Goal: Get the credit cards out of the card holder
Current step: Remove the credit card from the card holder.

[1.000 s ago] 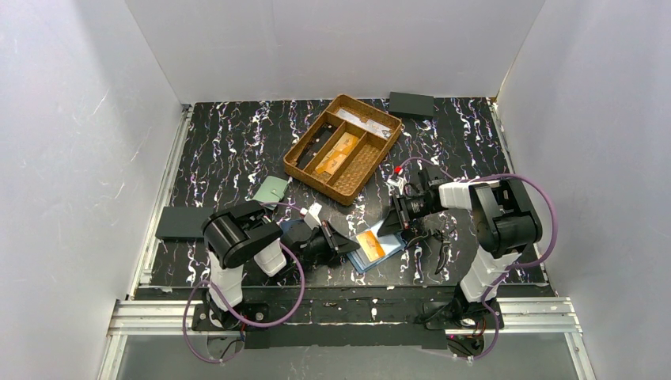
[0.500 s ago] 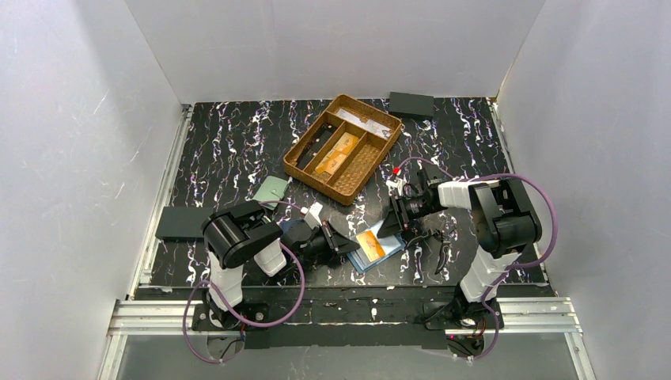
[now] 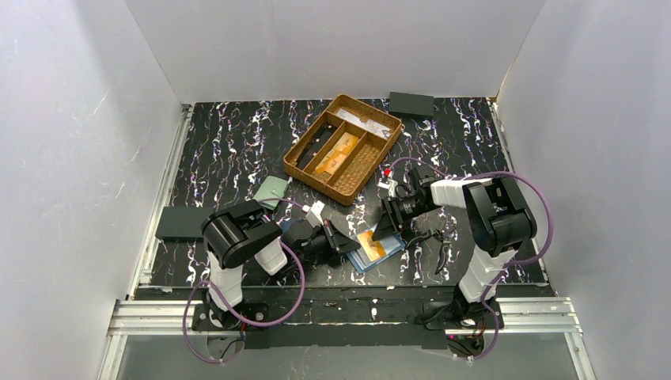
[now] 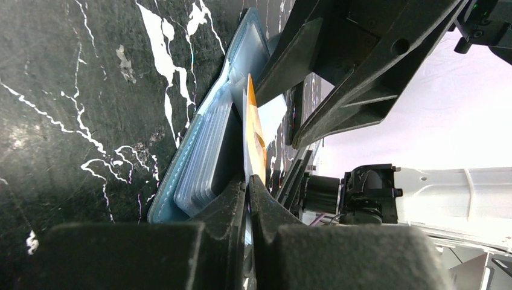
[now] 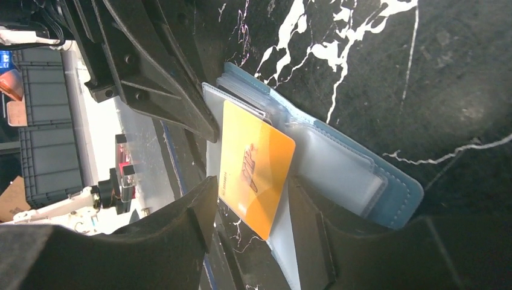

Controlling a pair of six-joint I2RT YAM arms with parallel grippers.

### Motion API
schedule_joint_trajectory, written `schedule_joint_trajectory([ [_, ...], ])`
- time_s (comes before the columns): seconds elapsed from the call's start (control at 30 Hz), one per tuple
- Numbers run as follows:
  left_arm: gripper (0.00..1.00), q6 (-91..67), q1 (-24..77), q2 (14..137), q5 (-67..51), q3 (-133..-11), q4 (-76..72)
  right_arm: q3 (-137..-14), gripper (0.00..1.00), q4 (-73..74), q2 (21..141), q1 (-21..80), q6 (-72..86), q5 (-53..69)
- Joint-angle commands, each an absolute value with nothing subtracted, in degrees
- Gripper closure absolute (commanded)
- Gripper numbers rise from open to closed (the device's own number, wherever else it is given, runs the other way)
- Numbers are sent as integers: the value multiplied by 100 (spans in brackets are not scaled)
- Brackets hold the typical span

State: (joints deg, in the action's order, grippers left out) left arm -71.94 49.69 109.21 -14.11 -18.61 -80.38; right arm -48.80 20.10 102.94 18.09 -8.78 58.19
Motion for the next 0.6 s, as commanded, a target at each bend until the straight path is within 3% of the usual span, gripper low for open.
schedule_joint_trajectory([
  [0.0,100,-6881,4976,10813,-1521,-1887,-7761,-5011,44,2144,10523,1938,-959,5476],
  [0.27,100,-6912,4975,10870,-1520,-1898,-7757,-5036,49,2128,10609,1960,-841,5413],
  [0.43,100,-6947,4980,10871,-1484,-1869,-7752,-5078,73,2135,10680,1960,-823,5506],
  [0.53,100,-7007,4975,10864,-1400,-1801,-7743,-5194,96,2331,10690,1952,-993,5638],
  [0.57,100,-7025,4975,10856,-1358,-1761,-7743,-5255,99,2441,10655,1940,-1125,5642],
])
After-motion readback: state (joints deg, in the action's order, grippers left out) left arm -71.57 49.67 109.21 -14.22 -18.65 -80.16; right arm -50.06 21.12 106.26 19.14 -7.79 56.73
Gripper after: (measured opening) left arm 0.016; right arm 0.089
